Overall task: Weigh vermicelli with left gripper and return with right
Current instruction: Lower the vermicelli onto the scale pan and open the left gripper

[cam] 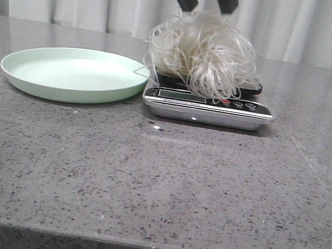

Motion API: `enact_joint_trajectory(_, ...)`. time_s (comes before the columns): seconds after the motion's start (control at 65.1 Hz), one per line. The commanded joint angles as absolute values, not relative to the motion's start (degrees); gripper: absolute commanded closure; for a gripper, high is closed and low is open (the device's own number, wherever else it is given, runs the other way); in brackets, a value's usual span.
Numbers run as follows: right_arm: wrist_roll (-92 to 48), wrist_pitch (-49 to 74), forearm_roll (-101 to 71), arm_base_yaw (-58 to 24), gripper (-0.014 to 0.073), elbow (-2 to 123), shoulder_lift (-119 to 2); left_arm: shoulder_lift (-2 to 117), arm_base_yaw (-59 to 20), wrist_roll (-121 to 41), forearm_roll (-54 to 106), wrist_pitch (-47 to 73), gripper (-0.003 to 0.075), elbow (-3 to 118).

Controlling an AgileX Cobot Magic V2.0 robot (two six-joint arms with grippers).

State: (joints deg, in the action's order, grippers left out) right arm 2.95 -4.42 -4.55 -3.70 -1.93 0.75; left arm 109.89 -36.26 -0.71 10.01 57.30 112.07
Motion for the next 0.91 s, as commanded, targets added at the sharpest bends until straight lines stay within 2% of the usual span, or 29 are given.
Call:
enact_joint_trajectory(0.0,2.8,-9.0,-4.5,-3.8,0.0426,-1.1,1.6,103.0,-35.0,0.0,10.8,55.5,0.0269,114.9)
enact_joint_trajectory(0.154,2.8,-9.0,-4.5,-3.8,0.0426,-1.1,1.6,97.4,-33.6,0.0,6.9,54.6,0.0269,113.2)
enact_joint_trajectory(0.292,2.8,-9.0,-4.5,-3.8,0.0426,-1.1,1.6,90.8,-32.1,0.0,4.5,51.6,0.0269,106.2)
enact_joint_trajectory(0.569,2.8,-9.0,-4.5,-3.8,0.0426,-1.1,1.6,73.8,-28.7,0.0,4.2,41.1,0.0269,81.2)
enact_joint_trajectory(0.892,2.8,-9.0,-4.5,-3.8,0.0426,-1.1,1.6,54.2,-29.5,0.0,4.9,28.7,0.0269,55.4)
